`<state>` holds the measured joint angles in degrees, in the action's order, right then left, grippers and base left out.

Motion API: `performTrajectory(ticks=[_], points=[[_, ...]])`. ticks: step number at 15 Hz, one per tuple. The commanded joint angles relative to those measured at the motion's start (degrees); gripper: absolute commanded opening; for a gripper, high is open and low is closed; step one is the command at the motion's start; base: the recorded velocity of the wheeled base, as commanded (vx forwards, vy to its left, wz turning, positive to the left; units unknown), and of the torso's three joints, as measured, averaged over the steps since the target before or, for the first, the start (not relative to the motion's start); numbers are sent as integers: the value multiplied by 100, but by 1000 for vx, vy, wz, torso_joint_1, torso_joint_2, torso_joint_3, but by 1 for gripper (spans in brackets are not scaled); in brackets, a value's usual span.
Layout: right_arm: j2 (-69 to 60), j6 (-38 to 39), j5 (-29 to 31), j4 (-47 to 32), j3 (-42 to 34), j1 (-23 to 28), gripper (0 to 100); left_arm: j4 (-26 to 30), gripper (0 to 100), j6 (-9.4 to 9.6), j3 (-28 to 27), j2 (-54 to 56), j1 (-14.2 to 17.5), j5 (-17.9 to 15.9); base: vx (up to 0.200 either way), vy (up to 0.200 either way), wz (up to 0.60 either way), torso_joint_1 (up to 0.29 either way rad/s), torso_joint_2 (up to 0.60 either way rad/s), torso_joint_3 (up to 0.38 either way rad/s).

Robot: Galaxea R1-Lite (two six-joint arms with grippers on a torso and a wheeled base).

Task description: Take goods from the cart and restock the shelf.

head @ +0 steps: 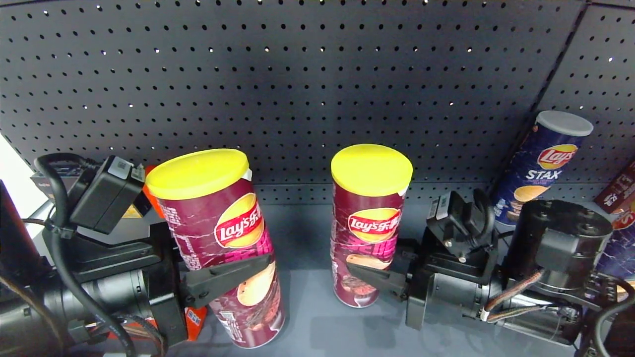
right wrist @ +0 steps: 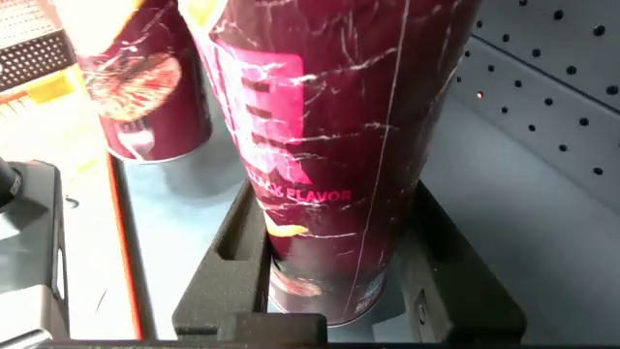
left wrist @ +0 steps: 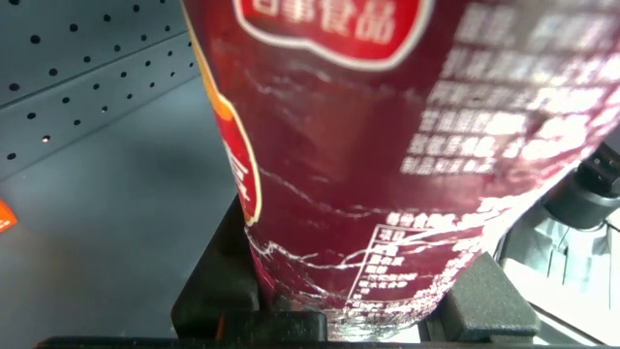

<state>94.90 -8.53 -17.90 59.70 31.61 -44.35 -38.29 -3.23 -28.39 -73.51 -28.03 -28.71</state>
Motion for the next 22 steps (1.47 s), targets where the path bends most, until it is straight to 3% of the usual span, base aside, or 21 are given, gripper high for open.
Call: performTrajectory(ticks=[1,7,22], points=[[-183,1,32,16,-234,-56,0,-3,0,-2,0,-6,-1,6,0,0,0,0,0,0],[-165,10,111,886,-1069,-47,0,-3,0,7,18,-23,-1,6,0,0,0,0,0,0],[-7,10,120,1018,-1298,-153,0,-3,0,7,53,-14,16,23,0,0,0,0,0,0]])
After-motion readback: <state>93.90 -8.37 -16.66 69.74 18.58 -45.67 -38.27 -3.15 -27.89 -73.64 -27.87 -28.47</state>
